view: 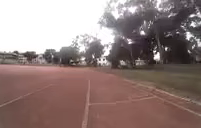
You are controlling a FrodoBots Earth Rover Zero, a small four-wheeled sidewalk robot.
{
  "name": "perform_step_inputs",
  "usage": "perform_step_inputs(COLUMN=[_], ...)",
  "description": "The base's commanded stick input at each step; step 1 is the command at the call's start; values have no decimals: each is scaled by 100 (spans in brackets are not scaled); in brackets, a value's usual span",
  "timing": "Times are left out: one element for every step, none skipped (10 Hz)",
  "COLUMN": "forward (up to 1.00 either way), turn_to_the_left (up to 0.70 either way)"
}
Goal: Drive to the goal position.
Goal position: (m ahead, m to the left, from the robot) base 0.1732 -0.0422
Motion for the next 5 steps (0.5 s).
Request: perform_step_inputs(forward=[50, 50, 50, 50, 50], turn_to_the_left=[0, 0, 0, 0, 0])
